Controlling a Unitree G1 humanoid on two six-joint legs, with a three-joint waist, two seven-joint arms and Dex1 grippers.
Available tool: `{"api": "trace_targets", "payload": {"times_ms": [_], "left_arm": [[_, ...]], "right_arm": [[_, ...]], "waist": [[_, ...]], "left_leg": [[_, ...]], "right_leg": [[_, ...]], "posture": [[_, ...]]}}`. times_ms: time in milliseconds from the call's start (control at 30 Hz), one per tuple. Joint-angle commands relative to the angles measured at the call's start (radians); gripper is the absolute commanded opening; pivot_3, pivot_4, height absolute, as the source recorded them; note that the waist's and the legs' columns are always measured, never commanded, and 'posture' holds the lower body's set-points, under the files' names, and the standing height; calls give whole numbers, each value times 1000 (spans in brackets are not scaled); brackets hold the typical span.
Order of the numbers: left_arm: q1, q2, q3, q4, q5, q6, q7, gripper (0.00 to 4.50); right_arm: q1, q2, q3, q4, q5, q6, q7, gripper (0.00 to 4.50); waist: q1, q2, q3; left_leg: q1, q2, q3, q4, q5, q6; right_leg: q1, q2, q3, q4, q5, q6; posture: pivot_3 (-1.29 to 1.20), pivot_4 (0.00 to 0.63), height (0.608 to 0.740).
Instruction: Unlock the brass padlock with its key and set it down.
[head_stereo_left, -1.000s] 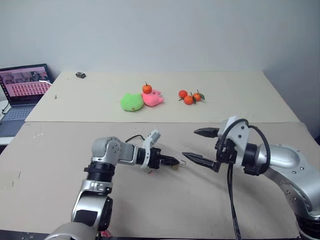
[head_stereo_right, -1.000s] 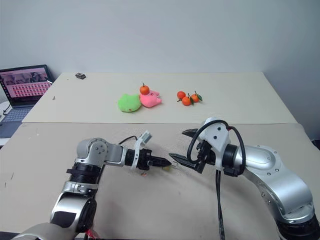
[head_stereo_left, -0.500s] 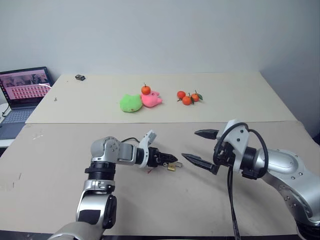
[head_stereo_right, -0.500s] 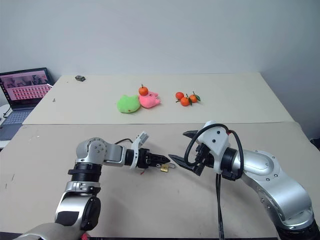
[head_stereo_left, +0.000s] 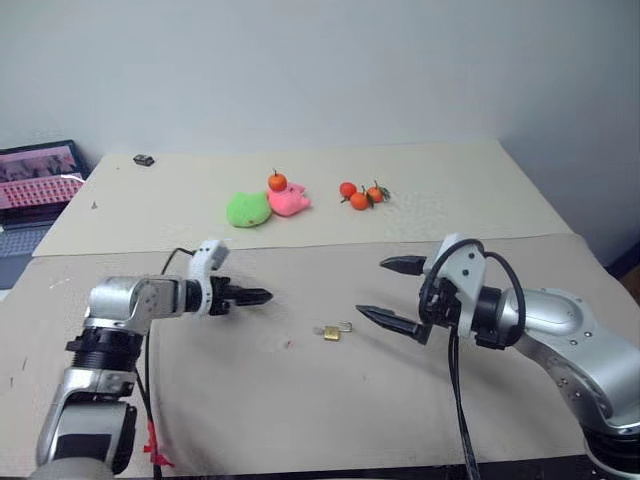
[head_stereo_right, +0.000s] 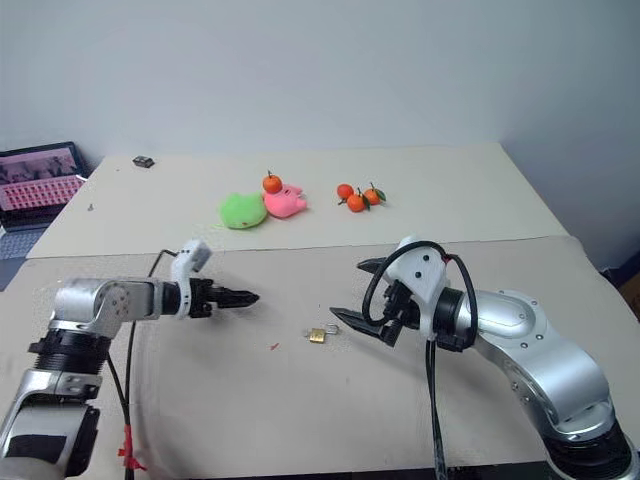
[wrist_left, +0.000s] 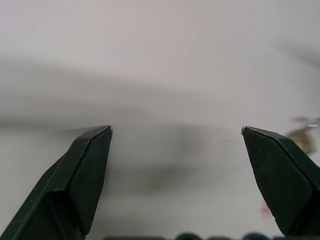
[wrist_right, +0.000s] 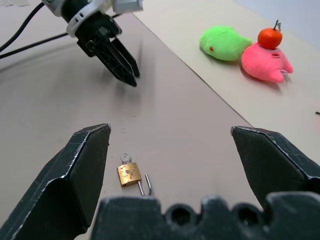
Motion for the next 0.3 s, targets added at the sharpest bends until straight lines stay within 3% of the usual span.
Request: {"api": "trace_targets", "payload": {"times_ms": [33,167,300], "left_arm": [[58,12,53,-103,32,-163,-15,4447],[145,-54,136,-217,2,-270,29,4447],[239,-20,141,-358,-26,-329,-78,4447]], "right_arm": [[-4,37,-14,53,-29,-65,-16,4500],[12,94,-52,161,-58,-125,-46,4500],[21,86,-87,198,-51,-138,-21,4500]], "waist": [[11,0,0],[39,0,0],[48,1,0]], "left_leg": [[-4,0,0,0,0,0],[-8,-2,0,2,-2,0],[-10,-5,0,2,-2,1]], "right_leg": [[-3,-1,0,-1,0,0],[-4,-5,-2,-1,5,-6],[-4,-8,-5,-1,5,-6]], "posture": [[0,150,660],[0,150,660],[0,150,660]]}}
